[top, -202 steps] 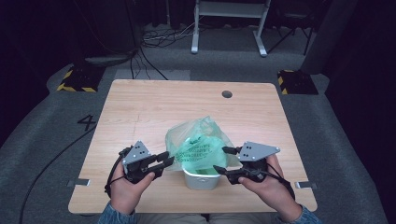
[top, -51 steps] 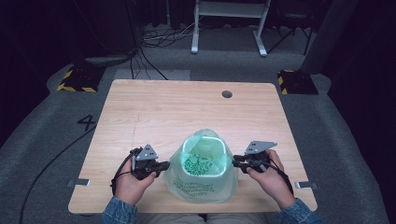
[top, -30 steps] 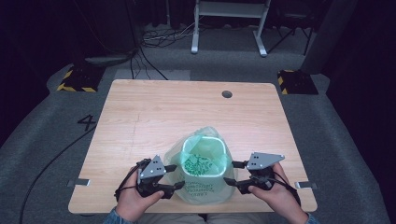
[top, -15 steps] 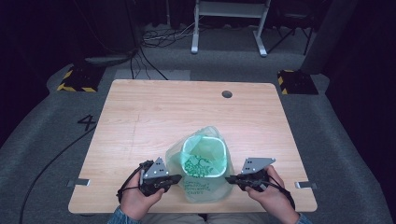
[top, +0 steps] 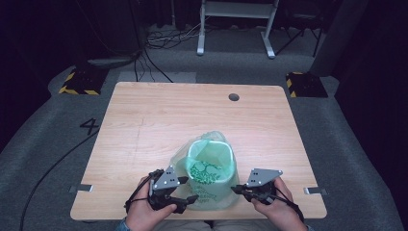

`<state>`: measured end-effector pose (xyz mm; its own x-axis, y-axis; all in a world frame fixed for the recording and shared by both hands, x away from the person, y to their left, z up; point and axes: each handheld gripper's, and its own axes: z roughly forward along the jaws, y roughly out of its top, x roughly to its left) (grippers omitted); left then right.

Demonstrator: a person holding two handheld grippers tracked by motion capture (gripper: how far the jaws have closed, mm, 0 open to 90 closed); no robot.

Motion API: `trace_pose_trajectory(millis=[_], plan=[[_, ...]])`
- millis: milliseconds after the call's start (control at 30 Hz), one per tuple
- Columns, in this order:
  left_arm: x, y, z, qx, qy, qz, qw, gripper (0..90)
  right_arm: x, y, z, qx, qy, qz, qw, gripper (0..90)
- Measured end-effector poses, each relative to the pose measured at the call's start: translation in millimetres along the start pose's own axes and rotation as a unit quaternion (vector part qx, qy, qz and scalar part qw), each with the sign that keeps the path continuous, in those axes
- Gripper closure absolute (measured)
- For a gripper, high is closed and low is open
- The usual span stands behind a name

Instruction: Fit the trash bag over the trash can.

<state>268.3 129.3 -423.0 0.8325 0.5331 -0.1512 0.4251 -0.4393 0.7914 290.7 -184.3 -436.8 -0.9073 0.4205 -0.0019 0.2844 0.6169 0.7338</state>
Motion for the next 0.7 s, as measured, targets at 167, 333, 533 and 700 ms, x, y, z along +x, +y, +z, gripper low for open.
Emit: trace_pose_trajectory(millis=[167, 333, 533, 700], plan=[[1.5, 0.7, -1.3, -0.009, 0.026, -0.023, 0.9993, 44.0, 5.0, 4.9, -2.5, -0.007, 0.004, -0.006, 0.9999, 90.0], [3.1, -0.2, -6.4, -0.019, 0.037, -0.032, 0.9986, 73.8, 7.6, 7.1, -2.9, -0.009, 0.005, -0.014, 0.9999, 90.0], [5.3, -4.0, -7.4, 0.0, 0.044, -0.024, 0.9987, 90.0, 7.3, 6.7, -3.2, -0.011, 0.003, -0.012, 0.9999, 90.0], [10.6, -10.6, -2.9, 0.042, 0.046, -0.017, 0.9979, 90.0, 3.1, 2.0, -1.5, -0.007, 0.0, -0.003, 1.0, 90.0]])
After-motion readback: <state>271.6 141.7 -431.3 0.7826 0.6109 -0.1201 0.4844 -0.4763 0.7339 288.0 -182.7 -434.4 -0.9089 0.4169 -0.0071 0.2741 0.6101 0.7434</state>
